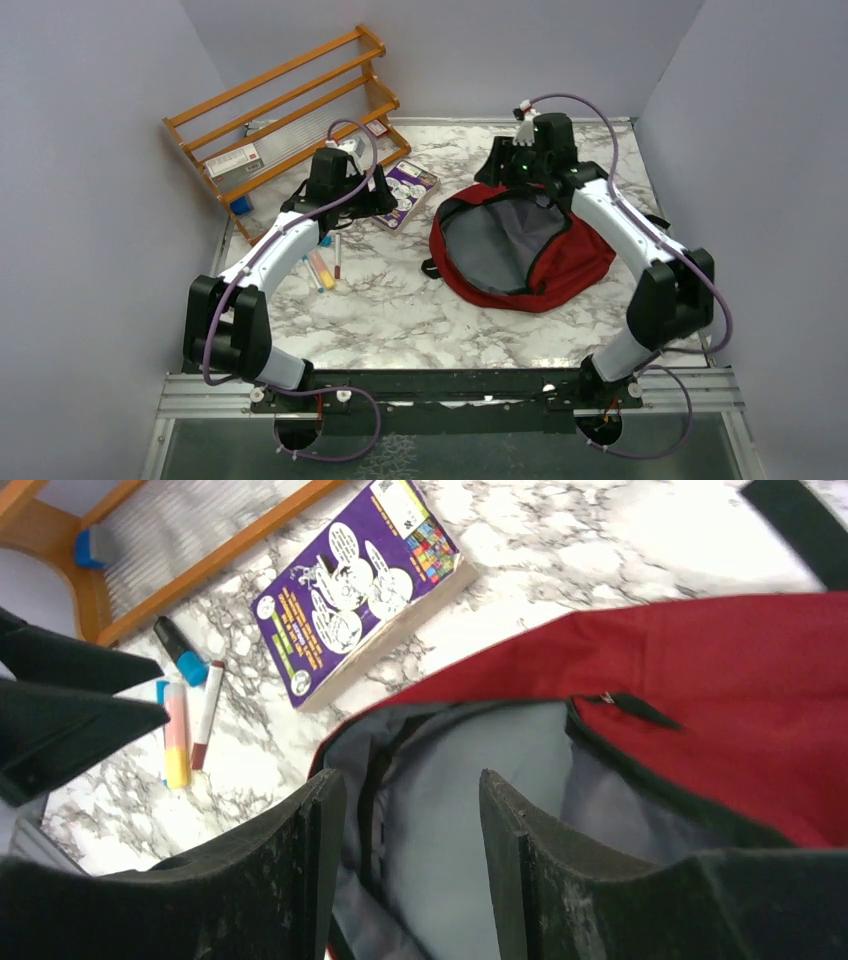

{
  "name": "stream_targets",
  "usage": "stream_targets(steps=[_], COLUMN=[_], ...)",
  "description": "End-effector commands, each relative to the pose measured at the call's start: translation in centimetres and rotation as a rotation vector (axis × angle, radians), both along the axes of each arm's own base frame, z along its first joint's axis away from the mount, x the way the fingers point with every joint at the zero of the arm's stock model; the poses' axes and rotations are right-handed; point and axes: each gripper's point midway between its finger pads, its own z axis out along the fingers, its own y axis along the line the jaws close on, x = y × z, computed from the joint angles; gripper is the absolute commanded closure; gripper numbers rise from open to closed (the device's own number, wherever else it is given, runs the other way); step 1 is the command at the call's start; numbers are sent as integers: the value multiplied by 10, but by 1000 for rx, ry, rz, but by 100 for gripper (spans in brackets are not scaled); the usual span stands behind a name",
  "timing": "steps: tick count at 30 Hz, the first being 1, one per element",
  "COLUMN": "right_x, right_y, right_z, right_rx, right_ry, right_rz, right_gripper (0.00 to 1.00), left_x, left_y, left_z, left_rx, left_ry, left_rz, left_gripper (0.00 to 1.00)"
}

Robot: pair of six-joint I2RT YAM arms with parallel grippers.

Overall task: Pack the student bag
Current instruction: Adjust the book at the center of the board.

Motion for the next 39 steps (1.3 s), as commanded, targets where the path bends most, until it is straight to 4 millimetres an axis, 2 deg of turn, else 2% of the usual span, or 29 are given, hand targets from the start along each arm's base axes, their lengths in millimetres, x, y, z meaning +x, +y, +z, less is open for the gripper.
stream_targets(steps=[1, 7, 9, 10, 16, 21, 25, 29, 35, 39], right_x=[32, 85, 102, 129, 168, 189, 194, 186, 159, 136], right_y=[43, 77, 85, 95, 112, 122, 131, 142, 162, 167], right_z=[-10, -50, -65, -85, -114, -142, -164, -175, -187, -199], right_rx=[107, 105, 103, 101, 106, 100, 105, 125, 123, 92], right_ry=[16, 39, 49, 46, 31, 45, 55, 74, 106, 145], right_rz=[101, 130, 128, 114, 115, 123, 142, 195, 311, 369], right_gripper=[43, 41, 40, 39, 37, 36, 36, 36, 37, 42], left_x=[12, 20, 21, 20, 18, 18, 20, 21, 23, 23], left_y=[16, 31, 32, 32, 29, 27, 26, 26, 31, 34], left_z=[-8, -17, -21, -27, -40, -45, -48, -53, -63, -68], left_rx=[-3, -16, -19, -22, -35, -38, -42, -43, -40, -44], left_ry=[-13, -14, -8, -4, 17, 31, 40, 58, 97, 116], left_rz=[45, 84, 86, 83, 68, 63, 60, 61, 88, 97], left_gripper=[14, 2, 1, 1, 1, 1, 1, 1, 1, 1])
